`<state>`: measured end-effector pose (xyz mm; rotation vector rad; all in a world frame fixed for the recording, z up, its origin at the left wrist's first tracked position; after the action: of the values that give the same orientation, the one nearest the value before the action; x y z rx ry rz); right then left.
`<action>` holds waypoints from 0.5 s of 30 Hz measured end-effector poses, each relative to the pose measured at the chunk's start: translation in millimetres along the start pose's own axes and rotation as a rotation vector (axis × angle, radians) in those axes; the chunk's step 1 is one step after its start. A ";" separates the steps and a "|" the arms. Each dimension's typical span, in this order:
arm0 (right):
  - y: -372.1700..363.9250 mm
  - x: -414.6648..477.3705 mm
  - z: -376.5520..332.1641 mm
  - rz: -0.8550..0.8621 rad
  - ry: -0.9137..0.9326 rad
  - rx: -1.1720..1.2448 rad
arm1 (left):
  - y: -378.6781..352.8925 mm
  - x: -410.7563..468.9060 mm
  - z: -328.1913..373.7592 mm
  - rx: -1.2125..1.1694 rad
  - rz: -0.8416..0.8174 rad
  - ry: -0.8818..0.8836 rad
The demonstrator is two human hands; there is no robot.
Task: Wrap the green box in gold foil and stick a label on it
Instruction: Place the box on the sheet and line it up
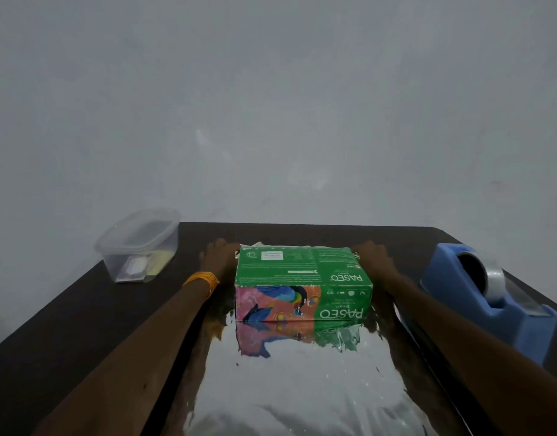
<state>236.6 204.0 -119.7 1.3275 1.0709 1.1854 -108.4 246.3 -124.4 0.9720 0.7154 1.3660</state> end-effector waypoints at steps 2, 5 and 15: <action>6.0 -1.6 -2.4 0.051 0.017 0.104 | 2.2 2.6 2.7 -0.156 0.001 -0.008; 15.8 -8.8 -4.8 0.156 0.048 0.284 | 4.8 2.5 1.5 -0.387 0.055 -0.035; 51.5 -44.5 4.5 0.253 -0.099 1.068 | 43.8 -38.2 15.5 -1.110 0.224 0.060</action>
<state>235.2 154.8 -72.5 2.3544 1.5767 0.6696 -119.2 203.8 -83.2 0.1117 -0.1734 1.6697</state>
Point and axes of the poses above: each hand's wrist, its own x-axis towards the middle knuckle, its own y-axis out of the back of the hand, z = x × y, the point moved 7 cm from there along x, towards the middle knuckle, and after that the axes turned 11 degrees about -x, right-handed, at the moved point
